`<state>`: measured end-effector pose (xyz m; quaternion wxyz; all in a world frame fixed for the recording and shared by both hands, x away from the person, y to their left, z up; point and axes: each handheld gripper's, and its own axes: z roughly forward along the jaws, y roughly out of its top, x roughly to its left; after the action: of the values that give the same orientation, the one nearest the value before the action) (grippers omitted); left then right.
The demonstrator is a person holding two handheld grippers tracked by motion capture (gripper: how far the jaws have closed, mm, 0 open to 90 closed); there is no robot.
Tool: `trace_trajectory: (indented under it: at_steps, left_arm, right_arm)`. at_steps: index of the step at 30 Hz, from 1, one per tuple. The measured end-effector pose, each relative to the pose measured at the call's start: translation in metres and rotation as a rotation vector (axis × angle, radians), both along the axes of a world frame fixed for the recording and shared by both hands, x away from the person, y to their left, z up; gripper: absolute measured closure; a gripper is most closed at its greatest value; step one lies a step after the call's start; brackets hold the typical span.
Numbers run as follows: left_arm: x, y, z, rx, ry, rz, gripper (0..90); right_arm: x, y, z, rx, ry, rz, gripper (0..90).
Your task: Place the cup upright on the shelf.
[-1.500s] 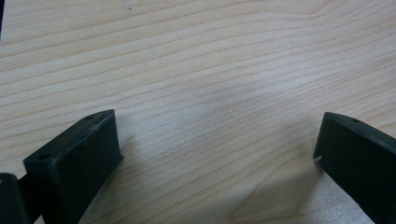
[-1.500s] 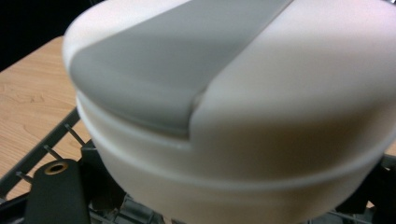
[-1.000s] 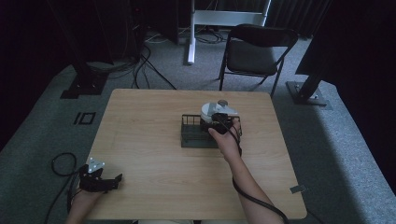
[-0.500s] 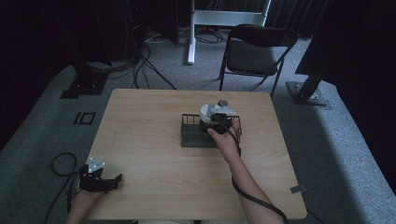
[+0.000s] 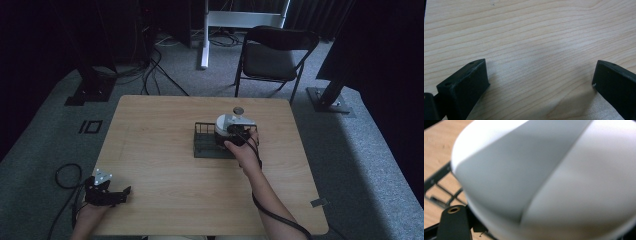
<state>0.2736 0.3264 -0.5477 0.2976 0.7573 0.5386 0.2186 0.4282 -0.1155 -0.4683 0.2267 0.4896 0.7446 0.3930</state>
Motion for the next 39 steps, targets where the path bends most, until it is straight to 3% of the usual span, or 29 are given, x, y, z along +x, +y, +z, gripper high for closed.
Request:
trace_trajectory:
  at_steps: [4, 21, 39]
  left_arm:
    - [0.0, 0.0, 0.0, 0.0, 0.0, 0.0, 0.6]
    - [0.0, 0.0, 0.0, 0.0, 0.0, 0.0, 0.5]
    - [0.0, 0.0, 0.0, 0.0, 0.0, 0.0, 0.6]
  right_arm:
    - [-0.004, 0.0, -0.001, -0.045, 0.001, 0.039, 17.7]
    - [-0.012, -0.01, 0.001, 0.012, -0.02, 0.056, 13.9]
    - [-0.026, -0.023, 0.002, 0.067, -0.074, 0.086, 13.0]
